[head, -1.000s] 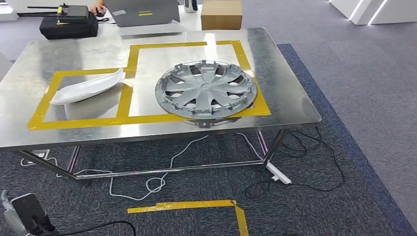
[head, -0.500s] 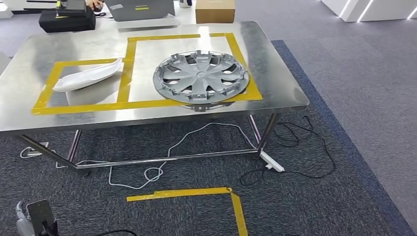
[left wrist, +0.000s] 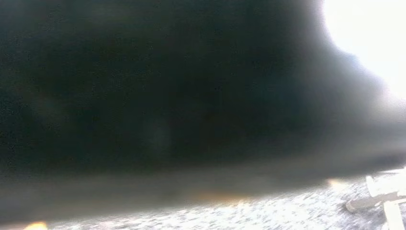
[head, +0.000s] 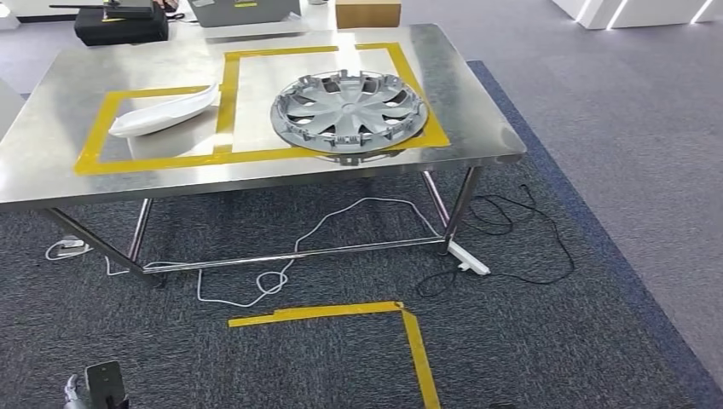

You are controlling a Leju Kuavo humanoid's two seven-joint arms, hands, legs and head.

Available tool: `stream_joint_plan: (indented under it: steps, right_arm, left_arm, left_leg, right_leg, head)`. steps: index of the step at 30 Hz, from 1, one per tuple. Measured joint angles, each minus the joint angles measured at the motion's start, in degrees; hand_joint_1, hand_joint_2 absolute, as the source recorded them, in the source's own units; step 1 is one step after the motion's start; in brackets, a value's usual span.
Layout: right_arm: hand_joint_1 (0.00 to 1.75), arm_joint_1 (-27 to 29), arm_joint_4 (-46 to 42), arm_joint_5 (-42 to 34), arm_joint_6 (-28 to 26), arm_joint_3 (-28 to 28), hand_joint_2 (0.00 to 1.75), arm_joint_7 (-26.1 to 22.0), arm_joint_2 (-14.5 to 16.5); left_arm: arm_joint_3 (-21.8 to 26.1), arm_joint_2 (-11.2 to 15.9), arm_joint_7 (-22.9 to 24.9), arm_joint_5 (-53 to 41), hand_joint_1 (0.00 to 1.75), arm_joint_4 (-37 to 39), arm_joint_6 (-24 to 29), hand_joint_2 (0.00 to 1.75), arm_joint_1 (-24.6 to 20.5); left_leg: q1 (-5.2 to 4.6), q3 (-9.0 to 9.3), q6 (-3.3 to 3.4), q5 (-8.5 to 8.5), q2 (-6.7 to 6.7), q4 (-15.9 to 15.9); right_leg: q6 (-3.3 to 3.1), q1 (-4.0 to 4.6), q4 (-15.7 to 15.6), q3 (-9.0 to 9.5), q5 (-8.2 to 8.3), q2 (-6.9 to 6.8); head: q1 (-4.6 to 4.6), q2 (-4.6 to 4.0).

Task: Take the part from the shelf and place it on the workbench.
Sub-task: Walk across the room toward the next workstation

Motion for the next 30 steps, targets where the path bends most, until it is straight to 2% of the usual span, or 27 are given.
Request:
stream_joint_plan:
  steps: [1,2,3,4,5,6,7,8,9,10,11,13,14,15,17,18,19,21,22,23,24,25,26,27,28,29,30]
  right_arm:
    - [0.0,0.0,0.0,0.0,0.0,0.0,0.0,0.0,0.0]
    - [0.0,0.1,0.0,0.0,0.0,0.0,0.0,0.1,0.0]
    - [0.0,0.1,0.0,0.0,0.0,0.0,0.0,0.1,-0.1]
    - [0.0,0.2,0.0,0.0,0.1,0.0,0.0,0.2,-0.1]
    - [0.0,0.2,0.0,0.0,0.1,0.0,0.0,0.3,-0.1]
    - [0.0,0.2,0.0,0.1,0.1,0.0,0.0,0.4,-0.1]
    - [0.0,0.3,0.0,0.2,0.1,0.0,0.0,0.6,-0.1]
    - [0.0,0.3,0.0,0.4,0.1,0.0,0.0,0.8,-0.1]
    - [0.0,0.3,0.0,0.7,0.2,0.0,0.0,0.9,-0.1]
    - [0.0,0.3,0.0,0.9,0.3,0.0,0.0,1.1,-0.1]
    - [0.0,0.4,0.0,1.1,0.4,0.0,0.0,1.2,-0.1]
    - [0.0,0.4,0.0,1.4,0.6,0.0,0.0,1.3,-0.1]
    - [0.0,0.4,0.0,1.6,0.6,0.0,0.0,1.3,-0.1]
    - [0.0,0.4,0.0,1.7,0.7,0.0,0.0,1.4,-0.1]
    - [0.0,0.4,0.0,2.0,0.7,0.0,0.0,1.5,-0.1]
    - [0.0,0.4,0.0,2.1,0.7,0.0,0.0,1.6,-0.1]
    - [0.0,0.5,0.0,2.1,0.8,0.0,0.0,1.6,-0.1]
    - [0.0,0.4,0.0,2.4,0.8,0.0,0.0,1.7,-0.1]
    - [0.0,0.4,0.0,2.5,0.8,0.0,0.0,1.7,-0.1]
    - [0.0,0.4,0.0,2.6,0.8,0.0,0.0,1.8,-0.1]
    - [0.0,0.4,0.0,2.7,0.9,0.0,0.0,1.8,-0.1]
    - [0.0,0.4,0.0,2.8,0.9,0.0,0.0,1.8,-0.1]
    - [0.0,0.4,0.0,2.8,0.9,0.0,0.0,1.9,-0.1]
    - [0.0,0.4,0.0,2.8,0.9,0.0,0.0,1.9,-0.1]
    - [0.0,0.4,0.0,2.8,0.9,0.0,0.0,1.9,-0.2]
    - [0.0,0.4,0.0,2.8,0.9,0.0,0.0,1.9,-0.2]
    - [0.0,0.4,0.0,2.8,0.9,0.0,0.0,1.9,-0.2]
  left_arm:
    - [0.1,0.1,0.0,0.0,0.0,0.8,0.1,0.0,-0.1]
    - [0.1,0.2,0.0,0.0,0.0,1.5,0.1,0.0,-0.1]
    - [0.2,0.3,0.0,-0.1,0.0,2.1,0.1,0.0,-0.1]
    - [0.2,0.4,0.0,-0.2,0.0,2.7,0.2,0.0,0.0]
    - [0.2,0.5,0.1,-0.4,0.0,3.2,0.3,0.0,0.0]
    - [0.2,0.7,0.2,-0.7,0.0,3.8,0.4,0.0,0.0]
    - [0.2,0.8,0.5,-1.2,0.0,4.4,0.6,0.0,0.0]
    - [0.2,0.9,1.2,-1.9,0.0,5.0,0.8,0.0,0.0]
    - [0.2,0.9,2.2,-2.6,0.0,5.6,0.9,0.0,0.1]
    - [0.2,1.0,3.4,-3.5,0.0,6.2,0.9,0.0,0.2]
    - [0.1,1.0,4.7,-4.2,0.0,6.8,1.0,0.0,0.3]
    - [0.0,1.0,7.2,-5.6,0.0,7.8,0.9,0.0,0.5]
    - [-0.2,0.9,8.5,-6.4,0.0,8.3,0.9,0.0,0.5]
    - [-0.4,0.8,9.8,-7.3,0.0,8.7,0.9,0.0,0.7]
    - [-1.2,0.5,12.4,-9.0,0.0,9.6,0.7,0.0,1.0]
    - [-1.6,0.3,13.6,-9.7,0.0,9.9,0.5,0.0,1.1]
    - [-2.0,0.1,14.7,-10.2,0.0,10.2,0.2,0.0,1.2]
    - [-2.8,-0.2,16.2,-11.1,0.0,10.6,-0.7,0.0,1.3]
    - [-3.2,-0.4,16.7,-11.5,0.0,10.8,-1.2,0.0,1.3]
    - [-3.6,-0.6,17.0,-11.9,0.0,11.0,-1.6,0.0,1.4]
    - [-3.9,-0.8,17.1,-12.3,0.0,11.1,-2.1,0.0,1.5]
    - [-4.3,-1.0,17.2,-12.6,0.0,11.3,-2.4,0.0,1.6]
    - [-4.7,-1.1,17.2,-12.9,0.0,11.4,-2.7,0.0,1.6]
    - [-5.0,-1.3,17.2,-13.1,0.0,11.4,-2.8,0.0,1.6]
    - [-5.3,-1.4,17.2,-13.2,0.0,11.5,-2.9,0.0,1.6]
    - [-5.5,-1.5,17.2,-13.2,0.0,11.5,-3.0,0.0,1.5]
    - [-5.7,-1.7,17.2,-13.3,0.0,11.5,-3.1,0.0,1.5]
  left_leg:
    - [0.07,-0.2,-0.29,0.58,-0.01,0.0]
    - [0.2,-0.49,-0.63,0.44,-0.12,0.1]
    - [0.32,-0.92,-0.99,-0.78,-0.27,0.9]
    - [0.44,-1.55,-1.37,-3.16,-0.41,2.8]
    - [0.64,-2.32,-1.72,-6.38,-0.51,5.9]
    - [0.81,-3.08,-2.01,-9.42,-0.55,9.7]
    - [0.97,-3.62,-2.24,-11.44,-0.55,13.5]
    - [1.09,-3.62,-2.4,-12.0,-0.56,16.1]
    - [1.2,-2.85,-2.52,-11.3,-0.56,16.9]
    - [1.32,-1.03,-2.6,-9.81,-0.56,15.5]
    - [1.45,1.68,-2.64,-8.43,-0.57,12.2]
    - [1.45,7.09,-2.38,-8.04,-0.66,4.2]
    - [1.37,8.47,-2.07,-8.5,-0.71,1.6]
    - [1.2,8.83,-1.67,-8.89,-0.77,0.5]
    - [1.08,8.04,-0.65,-8.19,-0.79,0.2]
    - [1.09,7.5,-0.11,-7.64,-0.83,0.2]
    - [1.13,6.87,0.38,-7.01,-0.9,0.1]
    - [1.01,5.32,0.95,-5.69,-1.25,0.1]
    - [0.85,4.47,1.05,-4.99,-1.47,0.1]
    - [0.65,3.56,1.11,-4.28,-1.74,0.2]
    - [0.46,2.67,1.12,-3.58,-2.09,0.2]
    - [0.27,1.83,1.11,-2.91,-2.53,0.2]
    - [0.1,1.11,1.07,-2.25,-3.07,0.2]
    - [-0.01,0.48,1.01,-1.62,-3.63,0.3]
    - [-0.13,-0.05,0.91,-0.97,-4.22,0.3]
    - [-0.14,-0.47,0.73,-0.29,-4.79,0.3]
    - [-0.04,-0.84,0.46,0.37,-5.38,0.2]
  right_leg:
    - [-0.35,0.03,-0.6,-0.29,0.11,-0.03]
    - [-0.8,0.04,-0.5,-0.89,0.66,-0.13]
    - [-1.32,-0.03,-0.5,-1.5,1.27,-0.25]
    - [-1.76,-0.15,-0.5,-2.28,2.01,-0.36]
    - [-2.05,-0.17,-0.3,-3.14,2.69,-0.42]
    - [-2.18,-0.16,-0.1,-4.07,3.33,-0.43]
    - [-2.15,-0.15,0.2,-5.02,3.96,-0.45]
    - [-2.09,-0.17,0.7,-6.03,4.53,-0.46]
    - [-1.97,-0.22,1.2,-7.07,5.03,-0.45]
    - [-1.8,-0.29,1.8,-8.17,5.47,-0.43]
    - [-1.59,-0.35,2.4,-9.24,5.85,-0.4]
    - [-1.0,-0.31,3.4,-10.89,6.49,-0.36]
    - [-0.65,-0.28,3.7,-11.34,6.85,-0.4]
    - [-0.28,-0.28,3.8,-11.62,7.25,-0.46]
    - [0.5,-0.44,3.9,-11.95,7.71,-0.58]
    - [0.83,-0.52,4.6,-12.46,6.81,-0.55]
    - [1.09,-0.56,6.2,-13.19,4.92,-0.48]
    - [1.37,-0.59,12.7,-15.29,-0.8,-0.33]
    - [1.4,-0.57,16.5,-16.1,-2.95,-0.3]
    - [1.33,-0.52,19.4,-16.37,-3.82,-0.28]
    - [1.13,-0.44,20.5,-15.81,-3.39,-0.23]
    - [0.78,-0.33,19.3,-14.21,-1.95,-0.05]
    - [0.25,-0.17,16.1,-11.59,-0.25,0.54]
    - [-0.42,0.03,11.7,-8.42,0.77,1.8]
    - [-0.94,0.1,7.0,-5.22,1.08,3.04]
    - [-1.22,0.22,3.4,-2.84,0.88,4.08]
    - [-1.3,0.32,1.2,-1.52,0.5,4.54]
  head:
    - [-0.01,-0.01]
    - [0.04,-0.01]
    - [0.02,-0.01]
    - [-0.11,-0.01]
    - [-0.22,-0.01]
    - [-0.37,0.0]
    - [-0.44,-0.01]
    - [-0.42,-0.01]
    - [-0.44,-0.01]
    - [-0.43,-0.02]
    - [-0.45,-0.01]
    - [-0.44,-0.01]
    - [-0.43,-0.01]
    - [-0.43,-0.01]
    - [-0.48,0.0]
    - [-0.47,0.0]
    - [-0.41,-0.01]
    - [-0.3,-0.02]
    - [-0.3,-0.02]
    - [-0.3,-0.02]
    - [-0.32,-0.02]
    - [-0.32,-0.02]
    - [-0.34,-0.02]
    - [-0.36,-0.01]
    - [-0.41,0.0]
    - [-0.42,0.0]
    - [-0.41,0.0]
